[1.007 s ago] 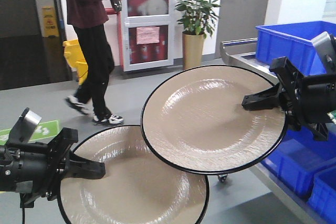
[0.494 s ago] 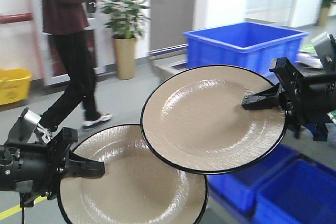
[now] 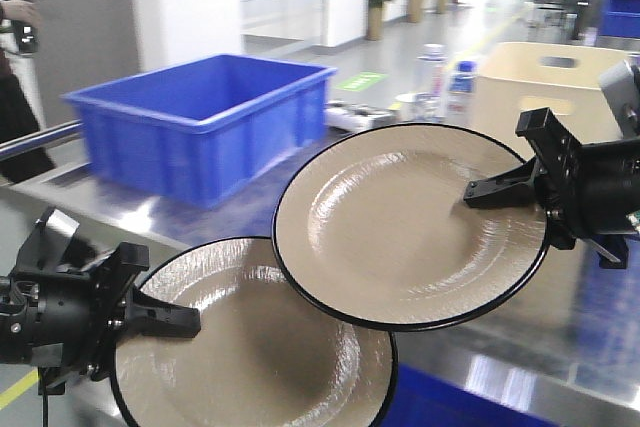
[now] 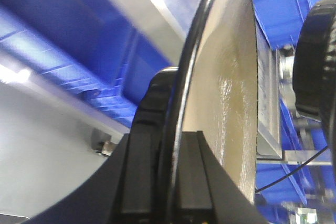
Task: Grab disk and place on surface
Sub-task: 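Drive the base away from the conveyor to the steel table, holding plates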
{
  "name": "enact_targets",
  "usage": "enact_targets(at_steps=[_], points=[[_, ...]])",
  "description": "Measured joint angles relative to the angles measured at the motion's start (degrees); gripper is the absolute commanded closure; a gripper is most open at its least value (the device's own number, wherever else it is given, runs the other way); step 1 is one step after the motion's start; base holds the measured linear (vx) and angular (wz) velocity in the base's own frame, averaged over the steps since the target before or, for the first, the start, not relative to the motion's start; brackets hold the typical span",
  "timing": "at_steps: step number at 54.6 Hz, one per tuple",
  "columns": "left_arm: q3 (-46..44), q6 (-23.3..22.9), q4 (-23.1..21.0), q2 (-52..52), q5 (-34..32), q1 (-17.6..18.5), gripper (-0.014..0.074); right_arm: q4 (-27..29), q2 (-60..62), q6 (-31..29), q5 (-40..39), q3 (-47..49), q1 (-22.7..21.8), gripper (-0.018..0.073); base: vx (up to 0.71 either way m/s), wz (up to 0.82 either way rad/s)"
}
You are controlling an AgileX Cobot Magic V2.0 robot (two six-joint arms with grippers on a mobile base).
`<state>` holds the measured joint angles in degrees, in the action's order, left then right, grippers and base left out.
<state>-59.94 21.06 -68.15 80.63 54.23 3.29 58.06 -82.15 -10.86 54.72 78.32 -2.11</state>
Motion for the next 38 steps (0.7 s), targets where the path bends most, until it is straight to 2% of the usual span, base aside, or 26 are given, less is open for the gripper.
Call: enact_targets(at_steps=[18, 38], points=[[0.0, 0.0, 0.0, 0.0, 0.0, 0.0, 0.0598, 0.0, 0.0, 0.0, -0.06, 0.0, 0.0, 0.0564, 0.33, -0.64], [0.0, 0.0, 0.0, 0.0, 0.0, 0.0, 0.0598, -0.05, 0.0, 0.0, -0.01, 0.0, 0.0, 0.0564, 0.27, -0.42]])
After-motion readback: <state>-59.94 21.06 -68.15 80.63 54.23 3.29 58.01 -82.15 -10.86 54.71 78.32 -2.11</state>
